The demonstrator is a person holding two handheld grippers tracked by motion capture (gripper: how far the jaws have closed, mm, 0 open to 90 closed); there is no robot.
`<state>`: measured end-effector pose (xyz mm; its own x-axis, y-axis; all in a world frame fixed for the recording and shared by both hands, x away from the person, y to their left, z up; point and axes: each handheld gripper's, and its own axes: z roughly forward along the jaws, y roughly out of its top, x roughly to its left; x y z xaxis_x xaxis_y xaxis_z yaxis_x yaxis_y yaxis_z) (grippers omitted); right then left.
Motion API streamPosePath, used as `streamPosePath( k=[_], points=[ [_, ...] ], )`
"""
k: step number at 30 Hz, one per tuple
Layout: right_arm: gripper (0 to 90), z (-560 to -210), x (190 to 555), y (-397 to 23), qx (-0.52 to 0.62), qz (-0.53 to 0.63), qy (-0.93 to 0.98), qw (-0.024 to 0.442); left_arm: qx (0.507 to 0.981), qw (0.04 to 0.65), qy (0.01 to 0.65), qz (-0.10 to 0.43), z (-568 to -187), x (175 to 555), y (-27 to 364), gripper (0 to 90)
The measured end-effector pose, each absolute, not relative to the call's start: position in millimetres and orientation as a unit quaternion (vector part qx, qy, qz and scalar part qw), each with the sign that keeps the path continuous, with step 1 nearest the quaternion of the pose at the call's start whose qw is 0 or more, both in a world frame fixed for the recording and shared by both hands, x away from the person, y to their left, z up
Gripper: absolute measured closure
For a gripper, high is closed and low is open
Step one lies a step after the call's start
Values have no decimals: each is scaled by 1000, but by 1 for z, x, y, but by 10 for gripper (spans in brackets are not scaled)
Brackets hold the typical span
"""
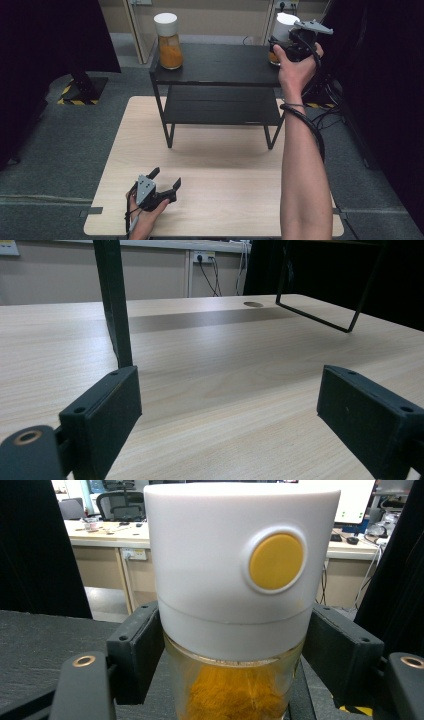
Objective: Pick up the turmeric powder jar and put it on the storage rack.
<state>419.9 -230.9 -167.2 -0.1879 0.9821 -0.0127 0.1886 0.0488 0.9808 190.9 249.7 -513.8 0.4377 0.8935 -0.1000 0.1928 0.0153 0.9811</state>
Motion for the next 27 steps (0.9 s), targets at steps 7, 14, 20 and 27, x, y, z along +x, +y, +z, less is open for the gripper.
streamPosePath(
  k=[7, 14, 20, 27],
  points=[
    [268, -170, 419, -232, 488, 490, 596, 408, 630, 567, 431, 309, -514, 191, 249, 102],
    [172, -174, 418, -234, 494, 496, 589, 403, 630, 567, 431, 309, -514, 191, 249, 102],
    [101, -173, 415, -236, 491, 506, 586, 399, 631, 566, 430, 311, -514, 191, 249, 102],
    [65, -170, 411, -237, 487, 512, 587, 395, 631, 566, 429, 312, -514, 190, 248, 102]
  ],
)
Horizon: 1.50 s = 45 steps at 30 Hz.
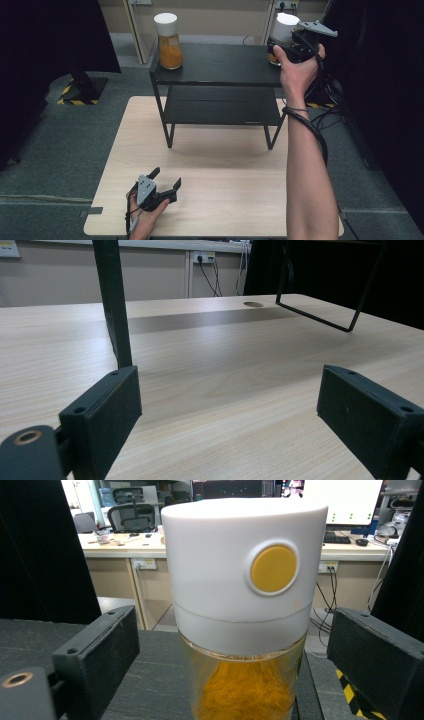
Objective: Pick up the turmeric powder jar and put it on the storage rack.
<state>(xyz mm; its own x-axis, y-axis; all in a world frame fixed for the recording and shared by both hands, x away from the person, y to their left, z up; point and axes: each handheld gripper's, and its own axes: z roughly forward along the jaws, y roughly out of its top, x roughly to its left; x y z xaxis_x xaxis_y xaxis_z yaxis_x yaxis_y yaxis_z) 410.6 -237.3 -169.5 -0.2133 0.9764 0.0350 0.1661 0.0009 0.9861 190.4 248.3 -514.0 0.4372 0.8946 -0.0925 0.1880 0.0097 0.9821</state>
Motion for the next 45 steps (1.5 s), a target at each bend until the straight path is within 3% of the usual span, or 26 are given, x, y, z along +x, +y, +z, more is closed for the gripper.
streamPosePath(
  k=[45],
  points=[
    [40, -176, 377, -246, 451, 528, 601, 396, 632, 564, 428, 315, -514, 190, 247, 102]
  ],
)
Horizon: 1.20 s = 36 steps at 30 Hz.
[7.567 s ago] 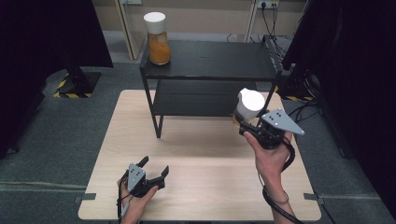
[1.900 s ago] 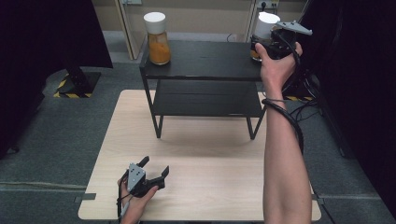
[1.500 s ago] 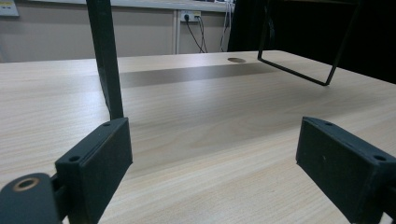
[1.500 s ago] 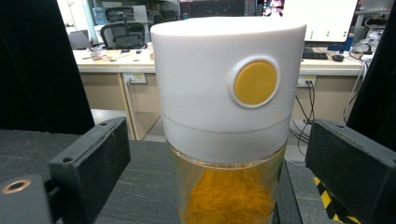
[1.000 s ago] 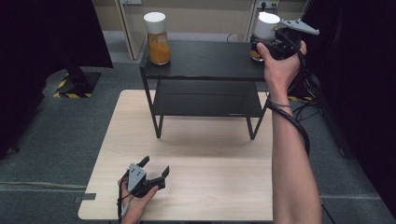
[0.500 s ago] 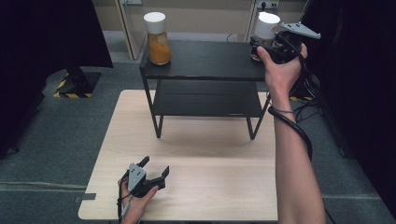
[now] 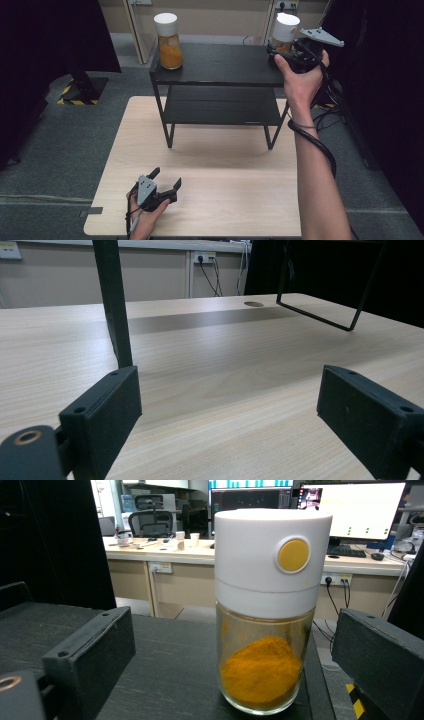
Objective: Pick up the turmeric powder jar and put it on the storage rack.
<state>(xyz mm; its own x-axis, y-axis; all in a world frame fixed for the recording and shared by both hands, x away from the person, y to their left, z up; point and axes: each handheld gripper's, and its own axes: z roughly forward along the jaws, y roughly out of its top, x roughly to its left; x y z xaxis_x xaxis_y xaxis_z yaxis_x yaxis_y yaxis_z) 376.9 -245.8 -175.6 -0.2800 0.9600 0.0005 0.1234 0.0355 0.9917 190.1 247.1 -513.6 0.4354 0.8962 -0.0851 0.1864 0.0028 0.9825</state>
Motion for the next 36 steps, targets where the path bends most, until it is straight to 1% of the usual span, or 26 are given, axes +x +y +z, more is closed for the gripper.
streamPosePath(
  k=[18, 36],
  points=[
    [40, -183, 365, -247, 443, 533, 604, 393, 632, 563, 427, 316, -514, 190, 246, 102],
    [40, -197, 353, -252, 431, 545, 607, 386, 633, 563, 426, 318, -514, 189, 246, 102]
  ],
)
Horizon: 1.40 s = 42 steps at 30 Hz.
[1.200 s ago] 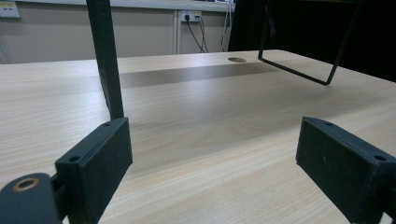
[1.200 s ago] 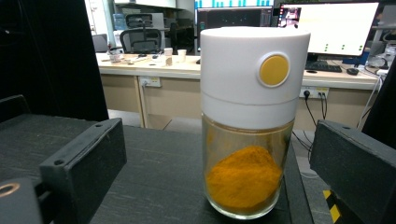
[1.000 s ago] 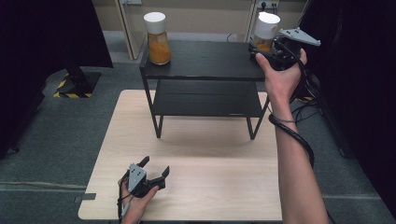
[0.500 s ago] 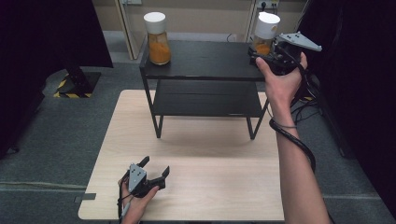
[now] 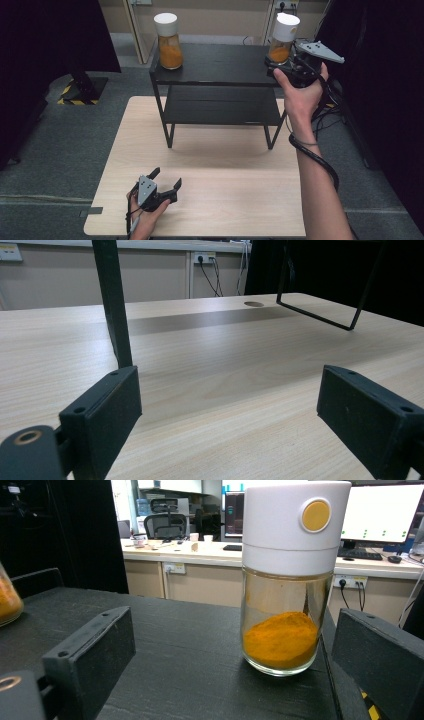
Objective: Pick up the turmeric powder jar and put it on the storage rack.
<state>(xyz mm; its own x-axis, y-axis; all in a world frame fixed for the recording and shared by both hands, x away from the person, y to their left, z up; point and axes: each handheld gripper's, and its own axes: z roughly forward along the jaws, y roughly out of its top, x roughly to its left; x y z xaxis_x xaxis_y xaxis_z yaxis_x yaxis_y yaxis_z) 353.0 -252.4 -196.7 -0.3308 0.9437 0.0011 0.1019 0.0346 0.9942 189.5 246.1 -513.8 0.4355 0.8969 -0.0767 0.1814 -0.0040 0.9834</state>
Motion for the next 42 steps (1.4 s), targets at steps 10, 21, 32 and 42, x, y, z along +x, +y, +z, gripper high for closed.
streamPosePath(
  k=[10, 21, 32, 42],
  points=[
    [40, -203, 344, -256, 421, 551, 609, 386, 634, 562, 425, 318, -514, 189, 246, 102],
    [40, -212, 335, -260, 414, 558, 611, 380, 633, 563, 426, 318, -514, 189, 246, 102],
    [40, -219, 327, -261, 407, 563, 612, 377, 633, 563, 426, 319, -514, 189, 245, 102],
    [39, -228, 320, -263, 402, 562, 616, 378, 632, 563, 426, 318, -514, 189, 245, 102]
  ],
)
